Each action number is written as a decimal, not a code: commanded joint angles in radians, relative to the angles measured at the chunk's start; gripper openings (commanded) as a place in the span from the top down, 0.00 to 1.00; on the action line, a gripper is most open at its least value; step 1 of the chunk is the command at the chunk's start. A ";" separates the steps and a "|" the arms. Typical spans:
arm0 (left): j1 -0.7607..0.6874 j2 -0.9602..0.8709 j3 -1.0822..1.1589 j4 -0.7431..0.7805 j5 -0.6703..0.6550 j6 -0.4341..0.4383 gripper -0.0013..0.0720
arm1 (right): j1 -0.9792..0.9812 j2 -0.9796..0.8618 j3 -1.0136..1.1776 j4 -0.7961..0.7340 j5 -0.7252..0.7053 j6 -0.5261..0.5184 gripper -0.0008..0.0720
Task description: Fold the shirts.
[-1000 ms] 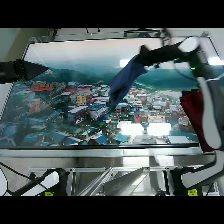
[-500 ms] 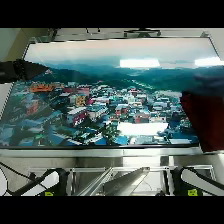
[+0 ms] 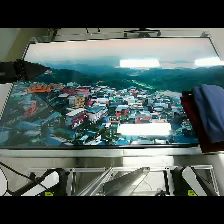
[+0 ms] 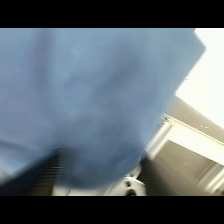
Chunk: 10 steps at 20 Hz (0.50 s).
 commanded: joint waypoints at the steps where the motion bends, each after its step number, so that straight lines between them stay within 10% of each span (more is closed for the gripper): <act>1: 0.000 0.000 0.000 0.001 0.000 0.000 0.95 | -0.026 -0.011 -0.071 -0.008 -0.005 -0.064 0.09; 8: 0.000 0.000 0.000 0.003 0.044 -0.031 0.96 | 0.096 -0.049 0.422 0.128 0.112 0.020 0.11; 10: 0.000 -0.001 -0.001 0.011 0.046 -0.031 0.96 | 0.182 -0.035 0.479 0.258 0.062 0.045 0.64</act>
